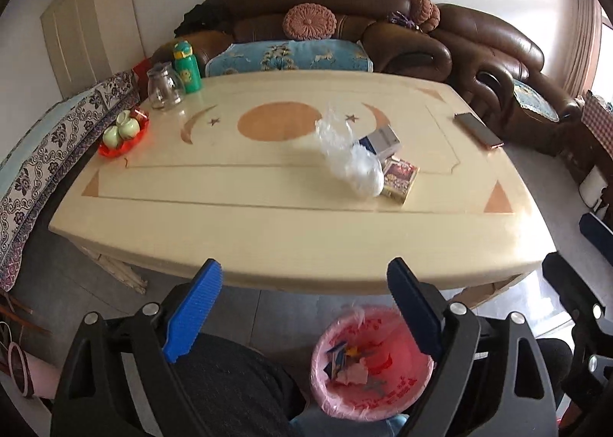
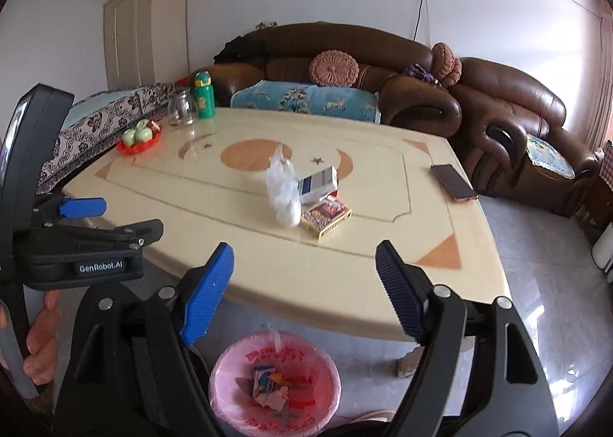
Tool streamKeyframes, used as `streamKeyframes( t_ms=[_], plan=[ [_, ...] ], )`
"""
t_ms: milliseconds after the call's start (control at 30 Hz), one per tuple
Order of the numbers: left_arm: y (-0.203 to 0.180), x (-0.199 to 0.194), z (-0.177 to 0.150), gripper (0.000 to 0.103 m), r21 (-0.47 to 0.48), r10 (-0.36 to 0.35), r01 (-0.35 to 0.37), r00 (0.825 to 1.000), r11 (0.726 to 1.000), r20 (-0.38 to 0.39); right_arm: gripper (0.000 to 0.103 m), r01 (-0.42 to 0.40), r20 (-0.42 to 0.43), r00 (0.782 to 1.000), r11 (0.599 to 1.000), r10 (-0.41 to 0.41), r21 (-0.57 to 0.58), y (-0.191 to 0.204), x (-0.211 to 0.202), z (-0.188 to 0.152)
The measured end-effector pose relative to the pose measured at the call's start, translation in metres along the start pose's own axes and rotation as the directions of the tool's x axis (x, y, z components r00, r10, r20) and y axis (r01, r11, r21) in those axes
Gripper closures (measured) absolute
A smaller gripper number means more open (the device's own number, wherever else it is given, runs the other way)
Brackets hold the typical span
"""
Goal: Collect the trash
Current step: 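Raise both tools from the bin back toward the table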
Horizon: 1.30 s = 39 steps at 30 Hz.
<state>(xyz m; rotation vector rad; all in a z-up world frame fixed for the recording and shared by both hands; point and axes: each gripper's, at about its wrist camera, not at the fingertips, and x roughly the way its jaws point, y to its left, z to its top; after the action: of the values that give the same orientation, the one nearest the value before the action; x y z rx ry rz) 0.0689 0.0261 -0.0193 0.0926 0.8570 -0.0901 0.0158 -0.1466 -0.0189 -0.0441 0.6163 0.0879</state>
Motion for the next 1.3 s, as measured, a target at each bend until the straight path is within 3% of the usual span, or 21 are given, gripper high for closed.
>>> streamKeyframes(
  t_ms=[500,900,1300],
  plan=[
    [0.0,0.026,0.035,0.017,0.026,0.009,-0.009,1.0,1.0,0.005,0.027,0.016,0.0,1.0,0.999,-0.016,0.047,-0.033,0.034,0.019],
    [-0.022,0.092,0.074,0.016,0.033,0.004,-0.002,0.999,0.999,-0.036,0.027,0.006,-0.058,0.998,1.0,-0.005,0.015,-0.055,0.1,0.035],
    [-0.045,0.179,0.096,0.016,0.006,0.003,-0.002,0.994,1.0,-0.113,0.027,-0.137,-0.165,0.978,0.99,0.13,-0.03,-0.076,0.205,0.061]
  ],
)
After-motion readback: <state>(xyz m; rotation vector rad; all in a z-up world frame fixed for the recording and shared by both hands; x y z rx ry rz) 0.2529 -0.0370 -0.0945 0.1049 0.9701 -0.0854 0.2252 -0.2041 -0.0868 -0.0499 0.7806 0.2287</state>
